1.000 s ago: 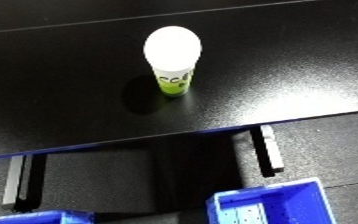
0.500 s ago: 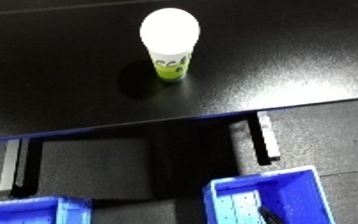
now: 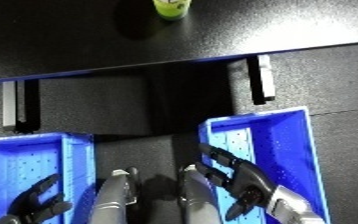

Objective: Pick up the object and place it into the box

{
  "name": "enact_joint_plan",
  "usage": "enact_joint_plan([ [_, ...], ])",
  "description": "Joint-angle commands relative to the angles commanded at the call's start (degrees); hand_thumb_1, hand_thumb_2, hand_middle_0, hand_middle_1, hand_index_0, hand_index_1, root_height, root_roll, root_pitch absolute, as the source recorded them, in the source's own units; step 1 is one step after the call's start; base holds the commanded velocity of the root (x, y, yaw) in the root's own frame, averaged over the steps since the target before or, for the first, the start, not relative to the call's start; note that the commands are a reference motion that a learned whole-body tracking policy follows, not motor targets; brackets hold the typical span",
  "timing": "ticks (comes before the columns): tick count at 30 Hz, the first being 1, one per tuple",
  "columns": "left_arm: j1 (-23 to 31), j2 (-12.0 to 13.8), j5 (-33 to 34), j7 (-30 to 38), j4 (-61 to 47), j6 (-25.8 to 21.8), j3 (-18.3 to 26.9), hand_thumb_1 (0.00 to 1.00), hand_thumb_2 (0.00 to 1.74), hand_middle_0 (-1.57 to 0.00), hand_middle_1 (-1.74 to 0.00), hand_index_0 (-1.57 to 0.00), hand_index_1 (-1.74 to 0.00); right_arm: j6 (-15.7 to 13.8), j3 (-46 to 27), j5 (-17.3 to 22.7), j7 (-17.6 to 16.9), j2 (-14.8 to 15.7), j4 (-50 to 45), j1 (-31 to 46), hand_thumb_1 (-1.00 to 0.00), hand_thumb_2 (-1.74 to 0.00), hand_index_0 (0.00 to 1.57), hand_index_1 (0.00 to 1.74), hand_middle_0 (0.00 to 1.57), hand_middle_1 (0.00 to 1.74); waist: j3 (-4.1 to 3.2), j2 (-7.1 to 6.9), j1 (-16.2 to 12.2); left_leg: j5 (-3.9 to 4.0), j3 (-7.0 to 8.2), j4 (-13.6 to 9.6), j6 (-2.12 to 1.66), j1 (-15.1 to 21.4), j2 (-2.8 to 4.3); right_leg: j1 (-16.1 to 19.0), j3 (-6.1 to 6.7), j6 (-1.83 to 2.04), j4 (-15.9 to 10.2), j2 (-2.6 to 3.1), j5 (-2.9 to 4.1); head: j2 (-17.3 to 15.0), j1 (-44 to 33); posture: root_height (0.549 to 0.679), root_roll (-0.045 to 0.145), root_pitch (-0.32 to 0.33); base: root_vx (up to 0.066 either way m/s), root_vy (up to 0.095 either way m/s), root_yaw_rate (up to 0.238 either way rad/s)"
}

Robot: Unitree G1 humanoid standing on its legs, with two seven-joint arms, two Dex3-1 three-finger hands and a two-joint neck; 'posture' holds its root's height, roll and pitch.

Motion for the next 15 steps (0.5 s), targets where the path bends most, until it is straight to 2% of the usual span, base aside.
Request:
enact_joint_plan([
  [4, 1.11, 0.58, 0.10, -0.97, 1.21, -1.29, 0.69, 0.00, 0.00, 0.00, 0.00, 0.00, 0.00, -0.74, -1.86, 2.31, 3.19, -2.74, -10.43, 0.67, 0.00, 0.00, 0.00, 0.00, 0.00, 0.00, -0.39, -0.34, -0.57, 0.15, 0.19, -0.74, -0.10, 0.71, 0.55, 0.55, -0.16, -0.01, -0.33, 0.03, -0.11, 2.50, -1.22, 0.609, 0.027, -0.058, 0.050, -0.013, -0.059],
  [7, 1.31, 0.88, 0.33, -2.03, 3.01, -2.41, 1.31, 0.00, 0.00, 0.00, 0.00, 0.00, 0.00, -1.50, -4.02, 6.14, 6.15, -3.75, -18.22, 0.10, 0.00, 0.00, 0.00, 0.00, 0.00, 0.00, -0.72, -0.49, -0.95, 0.03, 0.27, -0.76, -0.12, 0.97, 0.90, 0.75, -0.21, 0.08, -0.24, 0.04, -0.26, 4.36, -1.57, 0.609, 0.027, -0.059, 0.051, -0.011, -0.064],
  [12, 1.15, 0.43, 1.14, -2.98, 5.82, -3.80, 2.03, 0.00, 0.00, 0.00, 0.00, 0.00, 0.00, -5.13, -7.43, 13.23, 9.06, -2.95, -26.71, -2.00, 0.00, 0.00, 0.00, 0.00, 0.00, 0.00, -1.24, -0.49, -1.27, -0.74, 0.26, 0.26, -0.06, 0.86, 1.15, 0.72, -0.19, 0.20, 0.56, -0.07, -0.71, 8.67, -0.84, 0.607, 0.026, -0.063, 0.055, -0.013, -0.038],
  [15, 1.39, 0.02, 1.72, -3.28, 6.76, -4.26, 2.33, 0.00, 0.00, 0.00, 0.00, 0.00, 0.00, -7.59, -9.44, 16.38, 8.09, -2.21, -30.84, -3.26, 0.00, 0.00, 0.00, 0.00, 0.00, 0.00, -1.56, -0.37, -1.43, -1.17, 0.26, 0.85, 0.00, 0.82, 1.22, 0.83, -0.06, 0.15, 1.00, 0.10, -1.11, 12.11, -0.20, 0.606, 0.027, -0.065, 0.064, -0.006, -0.021],
])
